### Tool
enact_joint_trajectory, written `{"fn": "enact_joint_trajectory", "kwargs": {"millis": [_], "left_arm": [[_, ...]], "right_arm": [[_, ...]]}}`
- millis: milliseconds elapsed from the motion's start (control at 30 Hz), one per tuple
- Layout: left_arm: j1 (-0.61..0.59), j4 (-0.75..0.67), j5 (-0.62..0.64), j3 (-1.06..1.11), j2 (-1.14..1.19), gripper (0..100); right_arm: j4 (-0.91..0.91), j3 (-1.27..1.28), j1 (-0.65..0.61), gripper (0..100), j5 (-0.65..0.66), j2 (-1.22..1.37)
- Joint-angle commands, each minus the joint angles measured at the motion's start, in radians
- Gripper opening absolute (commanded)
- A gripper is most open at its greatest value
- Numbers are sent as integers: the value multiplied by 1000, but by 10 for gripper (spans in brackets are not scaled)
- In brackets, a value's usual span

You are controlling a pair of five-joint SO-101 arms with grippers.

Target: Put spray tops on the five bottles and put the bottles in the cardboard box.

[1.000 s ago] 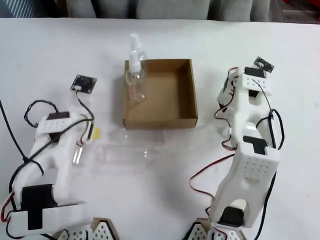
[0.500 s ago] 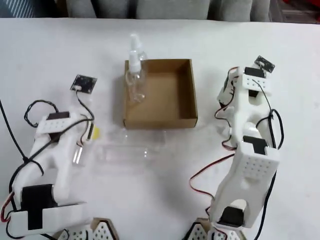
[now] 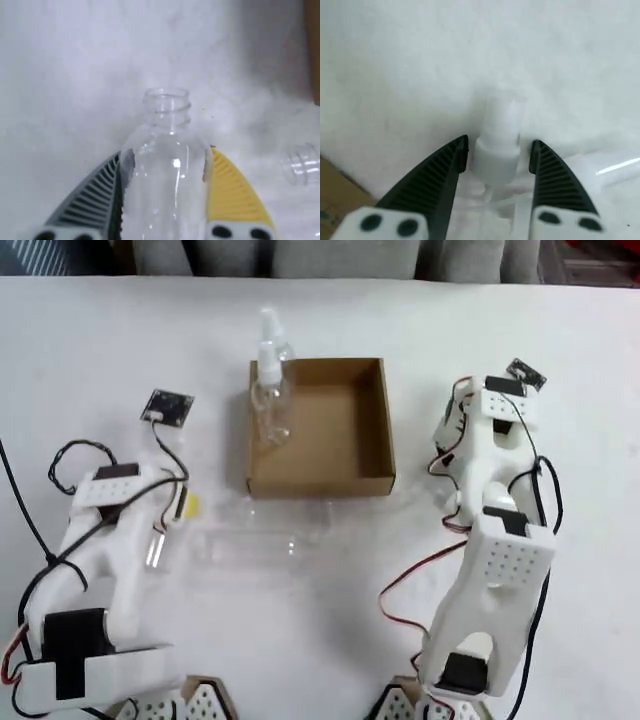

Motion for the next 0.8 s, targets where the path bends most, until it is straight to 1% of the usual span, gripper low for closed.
{"fn": "enact_joint_trajectory", "kwargs": {"millis": [0, 67, 100, 167, 233, 367, 533, 667, 767], "left_arm": [[16, -18, -6, -5, -56, 20], [16, -20, -6, -5, -56, 20], [16, -20, -6, -5, -56, 20], [16, -21, -6, -5, -56, 20], [16, -23, -6, -5, -56, 20], [18, -25, -6, -5, -56, 20], [12, -26, 6, -17, -58, 20], [12, 5, 110, -81, -81, 20], [15, 74, 153, -112, -182, 20]], "right_arm": [[21, -69, 15, 89, -5, -4], [22, -75, 18, 25, -3, -4], [21, -75, 21, 11, 8, -4], [21, -77, 25, 23, 38, -4], [28, -84, 36, 15, 51, -13], [125, -132, 54, 17, 52, -90], [251, -157, 50, 17, 61, -249], [323, -155, 62, 17, 114, -380], [361, -155, 84, 17, 143, -470]]}}
